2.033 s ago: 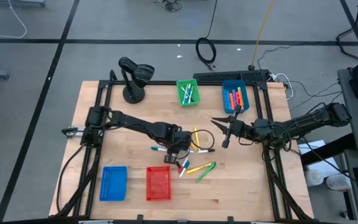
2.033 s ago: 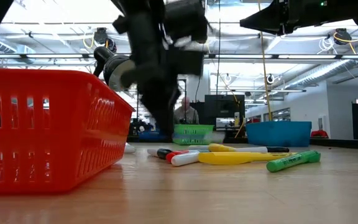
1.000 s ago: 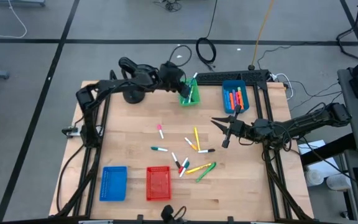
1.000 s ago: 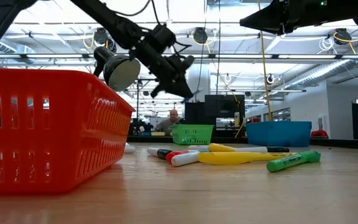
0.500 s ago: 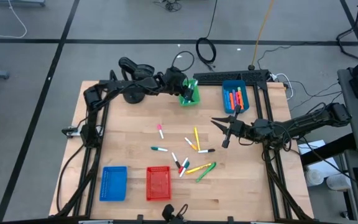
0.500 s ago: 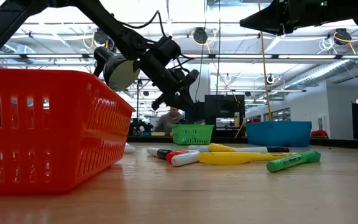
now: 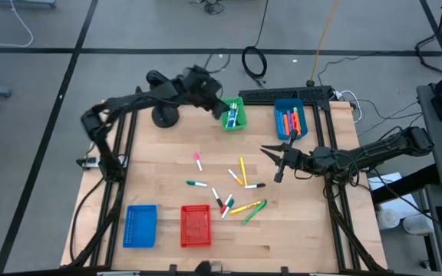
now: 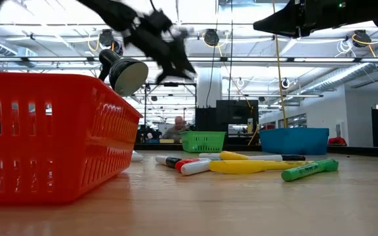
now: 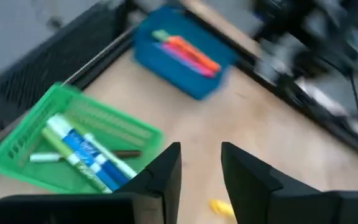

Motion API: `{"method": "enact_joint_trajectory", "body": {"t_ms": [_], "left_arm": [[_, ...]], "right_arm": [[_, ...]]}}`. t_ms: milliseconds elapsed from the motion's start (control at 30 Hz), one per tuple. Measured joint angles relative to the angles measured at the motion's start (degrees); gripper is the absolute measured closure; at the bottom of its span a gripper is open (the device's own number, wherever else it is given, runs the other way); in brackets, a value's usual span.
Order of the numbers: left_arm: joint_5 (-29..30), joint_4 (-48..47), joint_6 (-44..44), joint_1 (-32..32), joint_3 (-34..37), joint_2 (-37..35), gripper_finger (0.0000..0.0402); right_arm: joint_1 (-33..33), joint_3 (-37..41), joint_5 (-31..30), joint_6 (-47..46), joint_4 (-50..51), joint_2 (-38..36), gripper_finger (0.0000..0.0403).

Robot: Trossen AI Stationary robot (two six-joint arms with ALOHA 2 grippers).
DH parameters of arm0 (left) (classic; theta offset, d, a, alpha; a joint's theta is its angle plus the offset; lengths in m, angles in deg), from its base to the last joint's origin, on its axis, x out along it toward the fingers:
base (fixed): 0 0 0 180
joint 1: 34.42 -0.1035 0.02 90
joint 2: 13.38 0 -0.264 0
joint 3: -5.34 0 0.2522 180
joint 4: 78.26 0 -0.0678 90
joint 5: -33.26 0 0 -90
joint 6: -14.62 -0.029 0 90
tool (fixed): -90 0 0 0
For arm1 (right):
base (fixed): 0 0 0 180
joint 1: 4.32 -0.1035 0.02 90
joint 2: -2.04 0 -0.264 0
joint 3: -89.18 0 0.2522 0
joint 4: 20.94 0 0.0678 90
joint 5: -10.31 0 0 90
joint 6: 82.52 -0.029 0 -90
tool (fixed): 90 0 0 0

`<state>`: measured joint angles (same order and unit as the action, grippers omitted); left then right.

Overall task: Pick & Place Markers
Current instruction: Put the green highlighter pen into the blue bin

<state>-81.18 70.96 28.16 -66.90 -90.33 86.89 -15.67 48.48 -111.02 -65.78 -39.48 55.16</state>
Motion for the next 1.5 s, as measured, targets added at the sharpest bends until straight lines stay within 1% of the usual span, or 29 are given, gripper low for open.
{"method": "enact_joint_trajectory", "body": {"t_ms": [67, 100, 233, 333, 400, 500, 633, 767, 833, 933, 1067, 1133, 1267, 1500], "left_arm": [[-0.4, -5.7, -5.8, 1.6, 0.0, -5.3, 0.0282], [0.5, -8.4, -8.2, 2.7, 0.0, -7.9, 0.0282], [8.6, -19.8, -15.1, 9.7, 0.0, -17.4, 0.0282], [14.4, -23.9, -16.5, 16.9, 1.1, -24.0, 0.0282], [16.4, -23.5, -16.5, 22.1, 4.2, -28.5, 0.0282], [19.0, -20.2, -16.5, 30.0, 11.5, -35.6, 0.0282], [24.8, -10.8, -16.5, 39.5, 25.6, -46.1, 0.0282], [33.7, -1.5, -15.6, 45.8, 40.2, -56.5, 0.0282], [36.9, 2.4, -15.4, 47.7, 46.4, -61.5, 0.0282], [39.7, 7.6, -15.3, 48.9, 54.8, -68.4, 0.0282], [40.1, 13.4, -16.0, 48.9, 63.8, -76.5, 0.0282], [40.1, 14.2, -16.1, 48.9, 67.4, -80.4, 0.0282], [41.0, 14.2, -15.4, 48.1, 71.8, -87.5, 0.0282], [41.0, 14.0, -17.6, 47.8, 75.7, -96.7, 0.0282]], "right_arm": [[0.0, 0.0, 0.0, 0.0, 0.3, 0.0, 0.0369], [0.0, 0.0, 0.0, -0.2, 0.5, 0.0, 0.0369], [0.0, 0.0, -0.1, -0.9, 1.6, 0.0, 0.0369], [0.0, 0.0, -0.1, -2.0, 1.7, 0.0, 0.0369], [0.0, 0.0, -0.1, -3.3, 1.8, 0.0, 0.0369], [0.0, 0.0, 0.0, -4.6, 2.2, 0.0, 0.0369], [0.0, 0.0, 0.0, -5.6, 2.3, 0.0, 0.0369], [0.0, 0.0, 0.1, -5.6, 2.7, 0.0, 0.0369], [0.0, 0.1, 0.1, -6.3, 3.0, 0.2, 0.0369], [0.0, 0.1, 0.1, -7.1, 3.6, 0.3, 0.0369], [0.0, 0.5, 0.1, -7.2, 3.6, 0.3, 0.0369], [0.0, 1.1, 0.1, -7.2, 2.8, 0.3, 0.0369], [0.0, 2.7, 0.1, -8.4, 1.8, 0.3, 0.0369], [0.0, 3.8, 0.1, -8.4, -0.2, 0.3, 0.0369]]}}
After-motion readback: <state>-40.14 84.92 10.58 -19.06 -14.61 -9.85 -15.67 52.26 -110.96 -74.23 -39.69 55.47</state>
